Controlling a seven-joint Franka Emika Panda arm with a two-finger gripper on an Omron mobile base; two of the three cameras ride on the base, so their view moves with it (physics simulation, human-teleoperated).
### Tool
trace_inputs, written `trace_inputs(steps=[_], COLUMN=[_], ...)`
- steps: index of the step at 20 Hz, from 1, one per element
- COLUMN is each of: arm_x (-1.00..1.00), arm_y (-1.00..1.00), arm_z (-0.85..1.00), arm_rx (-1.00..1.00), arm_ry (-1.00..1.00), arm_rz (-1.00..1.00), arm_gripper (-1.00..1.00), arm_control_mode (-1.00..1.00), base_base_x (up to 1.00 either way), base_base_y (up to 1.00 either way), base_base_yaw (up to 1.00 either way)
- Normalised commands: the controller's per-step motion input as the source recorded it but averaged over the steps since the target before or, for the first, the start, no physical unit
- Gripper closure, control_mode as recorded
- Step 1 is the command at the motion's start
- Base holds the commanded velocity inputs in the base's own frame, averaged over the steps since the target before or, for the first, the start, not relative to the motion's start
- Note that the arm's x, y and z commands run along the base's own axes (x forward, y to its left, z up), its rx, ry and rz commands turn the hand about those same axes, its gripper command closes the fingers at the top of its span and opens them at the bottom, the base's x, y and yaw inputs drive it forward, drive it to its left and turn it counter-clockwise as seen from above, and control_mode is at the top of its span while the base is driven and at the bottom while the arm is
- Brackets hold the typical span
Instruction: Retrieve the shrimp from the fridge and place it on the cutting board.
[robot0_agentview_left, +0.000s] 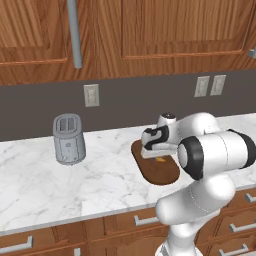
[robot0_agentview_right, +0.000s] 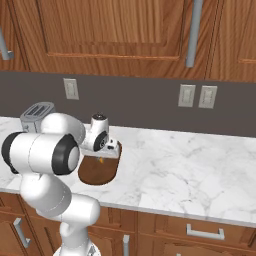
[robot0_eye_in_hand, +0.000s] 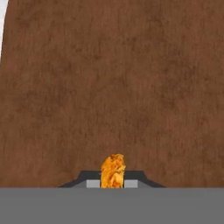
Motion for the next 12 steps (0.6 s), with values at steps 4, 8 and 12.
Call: trace_inputs(steps=[4,8,12], arm_x=[0.08,0.02,0.0], arm_y=[0.0,0.0,0.0], arm_z=[-0.21,-0.04,0.0], arm_rx=[0.0,0.0,0.0], arm_ry=[0.0,0.0,0.0], arm_rz=[0.0,0.0,0.0], arm_gripper=[1.0,-1.0,-1.0], arm_control_mode=[-1.0,-1.0,-1.0], base_base_x=[0.0,0.0,0.0], base_base_y=[0.0,0.0,0.0], base_base_yaw=[0.0,0.0,0.0])
